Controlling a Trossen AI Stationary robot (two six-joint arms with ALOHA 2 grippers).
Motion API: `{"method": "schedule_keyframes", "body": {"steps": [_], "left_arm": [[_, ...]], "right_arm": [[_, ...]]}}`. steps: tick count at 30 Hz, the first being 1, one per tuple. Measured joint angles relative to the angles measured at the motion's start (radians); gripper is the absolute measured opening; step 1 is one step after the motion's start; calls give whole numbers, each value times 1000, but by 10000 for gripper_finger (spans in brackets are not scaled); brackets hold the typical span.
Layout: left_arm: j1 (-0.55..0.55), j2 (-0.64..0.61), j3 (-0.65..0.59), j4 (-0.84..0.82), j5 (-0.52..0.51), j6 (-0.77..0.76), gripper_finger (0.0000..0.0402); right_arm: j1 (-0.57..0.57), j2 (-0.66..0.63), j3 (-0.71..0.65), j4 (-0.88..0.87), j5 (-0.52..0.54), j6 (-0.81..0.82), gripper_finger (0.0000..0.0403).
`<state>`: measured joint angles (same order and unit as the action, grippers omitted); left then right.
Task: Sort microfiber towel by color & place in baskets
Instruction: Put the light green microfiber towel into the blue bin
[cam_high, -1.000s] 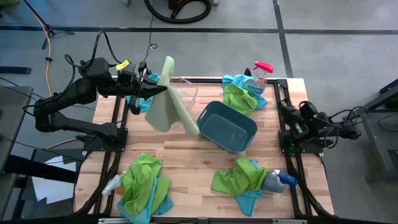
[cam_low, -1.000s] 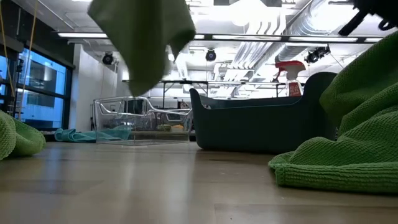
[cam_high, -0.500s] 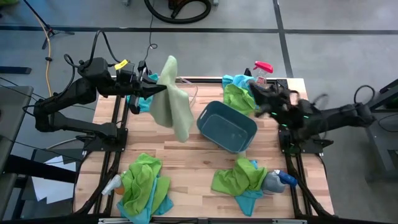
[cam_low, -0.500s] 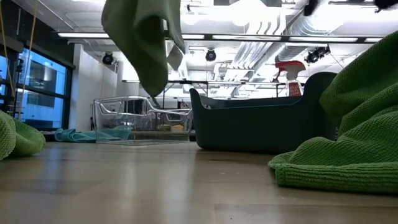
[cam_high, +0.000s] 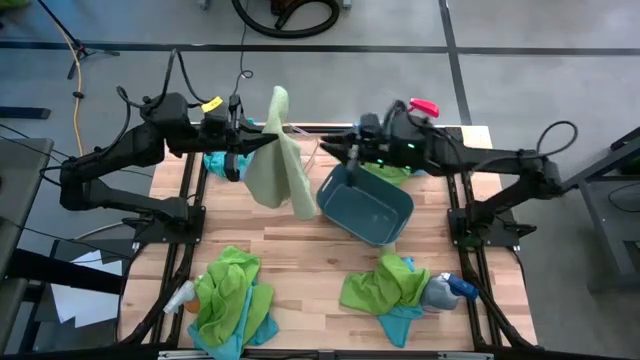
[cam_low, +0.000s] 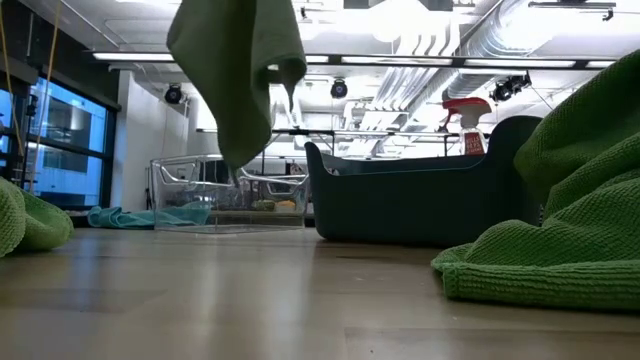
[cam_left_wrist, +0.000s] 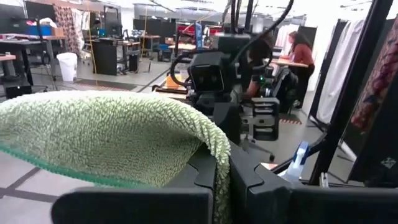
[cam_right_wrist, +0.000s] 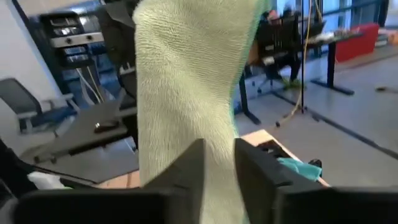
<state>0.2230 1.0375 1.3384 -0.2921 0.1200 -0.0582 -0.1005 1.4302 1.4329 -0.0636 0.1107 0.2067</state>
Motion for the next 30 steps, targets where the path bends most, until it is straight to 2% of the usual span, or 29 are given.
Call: {"method": "schedule_keyframes", "body": {"steps": [8, 12, 18, 30], "left_arm": [[0, 38, 0, -1, 0, 47, 0], [0, 40, -1, -2, 0, 74, 0], [0, 35, -1, 2, -4, 89, 0], [0, 38, -1, 53, -7, 94, 0]], "right_arm": [[5, 197, 333, -286, -12, -158, 286], [15, 247, 444, -397, -47, -244, 338], [19, 260, 490, -443, -158, -257, 353], [16, 337, 491, -292, -121, -251, 354]]}}
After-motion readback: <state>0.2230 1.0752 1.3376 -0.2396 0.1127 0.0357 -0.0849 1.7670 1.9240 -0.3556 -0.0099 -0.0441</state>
